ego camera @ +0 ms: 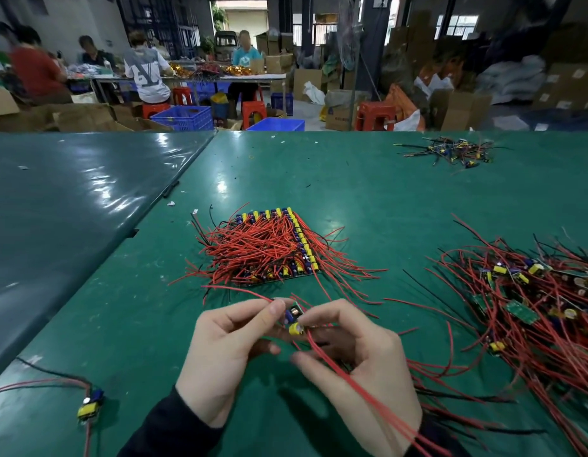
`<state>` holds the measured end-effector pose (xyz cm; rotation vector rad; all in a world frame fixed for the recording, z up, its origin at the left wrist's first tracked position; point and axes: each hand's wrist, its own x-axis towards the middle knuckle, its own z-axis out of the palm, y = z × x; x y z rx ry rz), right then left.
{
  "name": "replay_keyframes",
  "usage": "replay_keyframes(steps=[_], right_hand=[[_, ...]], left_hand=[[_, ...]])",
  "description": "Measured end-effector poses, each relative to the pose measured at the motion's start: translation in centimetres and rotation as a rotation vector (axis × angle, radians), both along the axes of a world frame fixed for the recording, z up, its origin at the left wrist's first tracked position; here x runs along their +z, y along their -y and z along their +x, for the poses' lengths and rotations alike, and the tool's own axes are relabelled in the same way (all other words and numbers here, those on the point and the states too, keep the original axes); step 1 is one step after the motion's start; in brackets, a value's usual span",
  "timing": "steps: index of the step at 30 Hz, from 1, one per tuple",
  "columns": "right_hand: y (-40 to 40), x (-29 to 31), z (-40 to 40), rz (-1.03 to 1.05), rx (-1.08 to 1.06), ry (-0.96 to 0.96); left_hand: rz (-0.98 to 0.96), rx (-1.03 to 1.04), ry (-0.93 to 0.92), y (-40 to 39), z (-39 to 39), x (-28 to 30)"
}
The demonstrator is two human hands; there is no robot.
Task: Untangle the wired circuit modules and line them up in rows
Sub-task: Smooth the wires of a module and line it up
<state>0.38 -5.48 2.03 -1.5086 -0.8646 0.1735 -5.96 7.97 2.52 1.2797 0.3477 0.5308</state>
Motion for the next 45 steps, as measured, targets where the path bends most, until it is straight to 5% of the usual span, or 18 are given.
replay_keyframes(steps=[4,6,9,11,21,29,45], right_hand=[[0.0,0.1,1.0,-0.074,0.024,0.027],[-0.2,0.2,1.5,-0.030,0.089,-0.249],[0.0,1.1,2.5,0.033,0.330,-0.922],[0.1,1.8,2.7,-0.047,0.432,-1.073],[0.2,1.6,1.7,-0.183,0.378,-0.625],[-0.1,1.0,1.5,-0.268,0.473,-0.652],[0.0,1.3,1.6,-0.236,0.514,-0.677]], left_hand=[[0.073,0.066,0.007,-0.8,-0.4,0.2],[0.118,0.068,0.006,-1.3,-0.6,0.1],[0.203,0.005,0.010,-1.3,-0.6,0.1],[0.280,-0.019,0.022,-0.9,-0.7,0.1],[0.294,-0.055,0.002,-0.5,-0.4,0.1],[0.160,-0.131,-0.006,-0.5,-0.3,-0.3],[0.275,-0.199,0.069,-0.2,-0.5,-0.2]])
